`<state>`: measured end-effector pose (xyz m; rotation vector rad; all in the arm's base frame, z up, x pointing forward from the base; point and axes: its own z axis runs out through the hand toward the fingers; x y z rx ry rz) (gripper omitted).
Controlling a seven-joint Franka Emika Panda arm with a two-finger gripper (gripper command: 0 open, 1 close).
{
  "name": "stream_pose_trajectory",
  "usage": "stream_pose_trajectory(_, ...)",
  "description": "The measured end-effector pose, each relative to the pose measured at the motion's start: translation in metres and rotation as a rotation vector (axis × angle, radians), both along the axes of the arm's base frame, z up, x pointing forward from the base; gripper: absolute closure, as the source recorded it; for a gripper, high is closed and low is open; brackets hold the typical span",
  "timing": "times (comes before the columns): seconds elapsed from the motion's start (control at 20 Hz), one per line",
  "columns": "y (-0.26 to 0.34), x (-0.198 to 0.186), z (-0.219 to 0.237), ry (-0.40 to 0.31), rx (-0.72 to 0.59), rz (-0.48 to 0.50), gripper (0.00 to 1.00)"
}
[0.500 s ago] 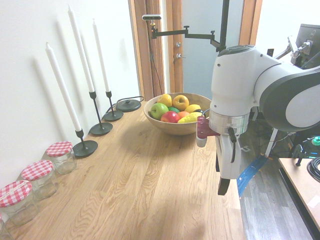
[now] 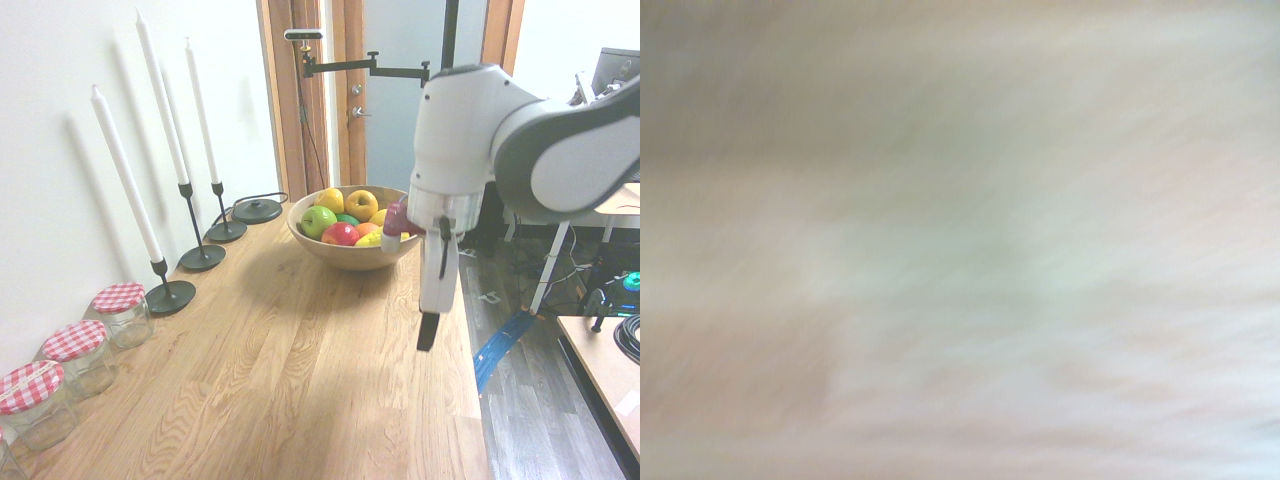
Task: Take round pear out of the basket
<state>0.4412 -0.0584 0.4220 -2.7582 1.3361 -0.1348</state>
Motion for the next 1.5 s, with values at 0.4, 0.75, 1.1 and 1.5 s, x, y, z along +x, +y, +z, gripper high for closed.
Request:
stream_pose_trajectory(0.4,-0.126,-0.010,0.096,-0.089,0.003,-0.120,0.00)
stream_pose_trajectory(0.75,-0.229,-0.048,0.152,-0.132,-0.014,-0.248,0.00)
stream_pose_trajectory(1.1,-0.343,-0.027,0.125,-0.098,0.022,-0.293,0.00)
stream_pose_trajectory(1.5,-0.387,0.032,0.081,-0.020,0.024,-0.288,0.00)
